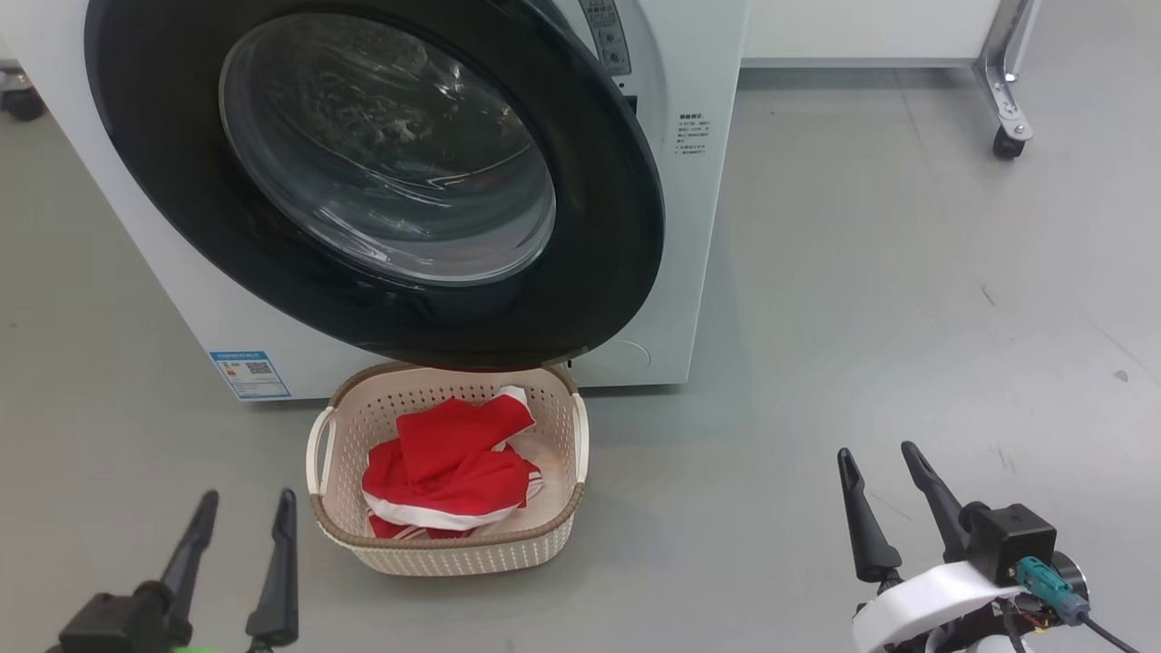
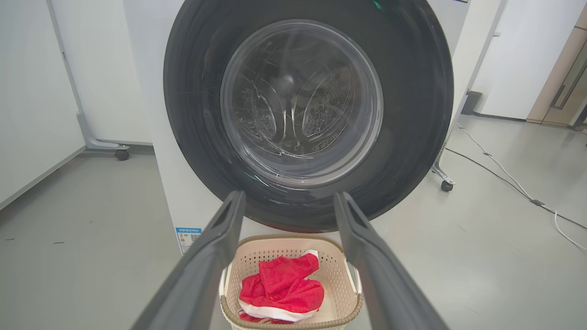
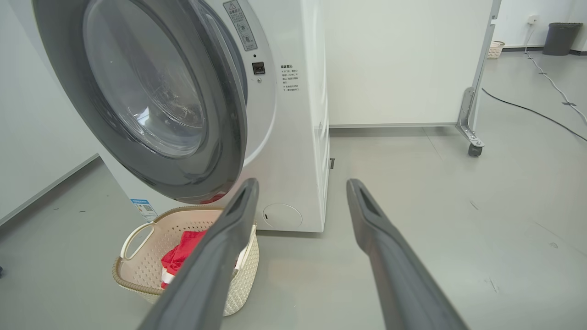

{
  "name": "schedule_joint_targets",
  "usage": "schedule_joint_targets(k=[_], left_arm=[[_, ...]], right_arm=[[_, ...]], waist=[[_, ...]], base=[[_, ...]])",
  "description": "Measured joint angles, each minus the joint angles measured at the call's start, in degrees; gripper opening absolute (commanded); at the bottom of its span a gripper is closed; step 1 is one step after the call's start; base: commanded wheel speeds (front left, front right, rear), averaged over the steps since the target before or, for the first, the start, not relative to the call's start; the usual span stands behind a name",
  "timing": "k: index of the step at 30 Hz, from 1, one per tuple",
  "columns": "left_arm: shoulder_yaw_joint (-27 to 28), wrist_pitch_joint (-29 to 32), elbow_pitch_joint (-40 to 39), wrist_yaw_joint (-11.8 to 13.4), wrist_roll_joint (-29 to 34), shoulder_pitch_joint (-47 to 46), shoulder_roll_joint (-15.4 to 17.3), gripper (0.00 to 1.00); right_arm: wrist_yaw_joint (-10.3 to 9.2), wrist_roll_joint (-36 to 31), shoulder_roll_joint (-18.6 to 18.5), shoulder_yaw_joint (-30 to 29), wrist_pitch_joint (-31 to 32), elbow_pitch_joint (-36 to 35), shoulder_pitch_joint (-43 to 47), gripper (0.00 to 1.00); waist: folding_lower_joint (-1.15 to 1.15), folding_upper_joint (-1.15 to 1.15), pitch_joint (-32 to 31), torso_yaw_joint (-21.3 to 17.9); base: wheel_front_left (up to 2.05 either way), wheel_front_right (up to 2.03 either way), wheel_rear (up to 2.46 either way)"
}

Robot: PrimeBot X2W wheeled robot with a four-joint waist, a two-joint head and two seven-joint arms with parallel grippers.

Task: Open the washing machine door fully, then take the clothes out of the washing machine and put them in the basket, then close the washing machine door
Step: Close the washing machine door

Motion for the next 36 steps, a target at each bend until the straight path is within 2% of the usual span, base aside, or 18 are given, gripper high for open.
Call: schedule_joint_targets(k=[8,17,36], left_arm=[[-2.31,-1.46,2.97,2.65,3.80,1.48,-1.02,1.00],[-3.33,-3.15,5.47,4.31,5.42,1.69,-2.15,1.00],[-3.83,-4.74,7.61,5.19,6.51,1.66,-3.21,1.00]], right_arm=[[-0.04,-0.59,-0.01,0.25,0.00,0.34,1.55,1.00],[-0.08,-0.99,0.00,0.40,0.00,0.34,2.09,1.00],[-0.09,-1.00,0.04,0.52,0.00,0.12,2.14,1.00]], waist=[[0.00,0.00,-1.10,-0.42],[0.00,0.00,-1.46,-0.34],[0.00,0.00,-1.60,-0.22]], base=[[0.00,0.00,0.00],[0.00,0.00,0.00],[0.00,0.00,0.00]])
